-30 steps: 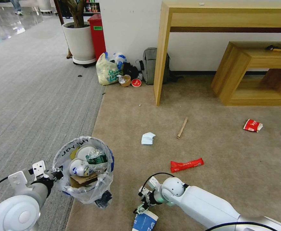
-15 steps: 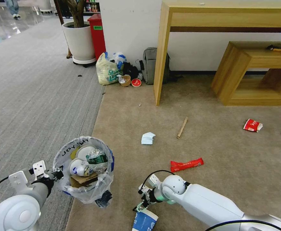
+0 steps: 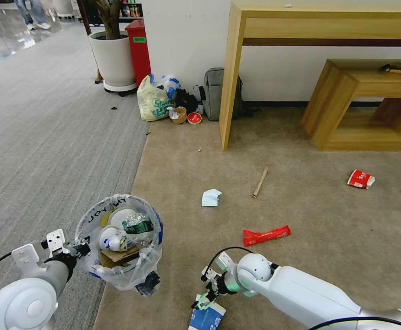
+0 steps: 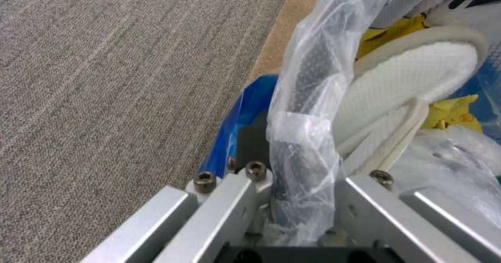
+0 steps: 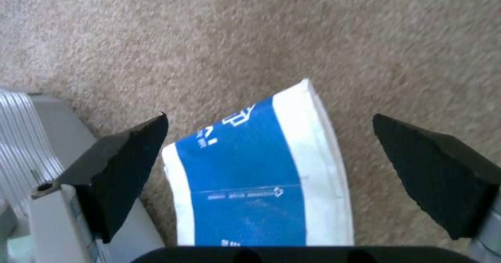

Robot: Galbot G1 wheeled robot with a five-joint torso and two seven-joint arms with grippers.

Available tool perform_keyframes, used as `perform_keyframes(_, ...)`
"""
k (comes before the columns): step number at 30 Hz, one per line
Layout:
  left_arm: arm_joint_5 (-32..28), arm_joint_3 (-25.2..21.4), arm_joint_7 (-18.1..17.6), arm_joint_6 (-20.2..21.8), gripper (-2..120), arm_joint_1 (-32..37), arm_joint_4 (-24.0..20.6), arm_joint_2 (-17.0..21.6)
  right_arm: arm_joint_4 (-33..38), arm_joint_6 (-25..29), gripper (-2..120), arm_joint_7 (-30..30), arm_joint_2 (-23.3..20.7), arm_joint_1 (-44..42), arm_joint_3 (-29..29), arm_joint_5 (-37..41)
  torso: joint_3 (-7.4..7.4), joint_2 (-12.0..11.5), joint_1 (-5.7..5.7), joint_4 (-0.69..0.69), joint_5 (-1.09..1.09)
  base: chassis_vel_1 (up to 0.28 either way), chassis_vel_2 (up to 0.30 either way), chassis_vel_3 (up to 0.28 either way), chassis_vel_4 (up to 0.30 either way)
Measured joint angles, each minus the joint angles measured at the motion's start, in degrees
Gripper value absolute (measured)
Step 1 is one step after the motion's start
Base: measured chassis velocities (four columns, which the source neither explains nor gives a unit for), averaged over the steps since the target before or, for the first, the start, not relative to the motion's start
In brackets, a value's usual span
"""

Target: Pick up the trash bin and place the garbage on the floor into it.

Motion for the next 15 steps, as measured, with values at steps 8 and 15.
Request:
perform_keyframes(8, -0.1, -0.1, 0.0, 0.0, 0, 0.0, 0.2, 0.0, 0.5, 0.0, 100, 0.4, -1.3, -1.2, -0.2, 0.6, 0.0, 0.0, 0.0, 0.0, 0.0, 0.0, 0.0, 0.0, 0.0)
perform_keyframes(15, -0.1, -0.1, 0.0, 0.0, 0, -0.1, 0.4, 0.0, 0.5, 0.1, 99, 0.4, -1.4, -2.1, 0.2, 0.6, 0.0, 0.0, 0.0, 0.0, 0.0, 0.0, 0.0, 0.0, 0.0)
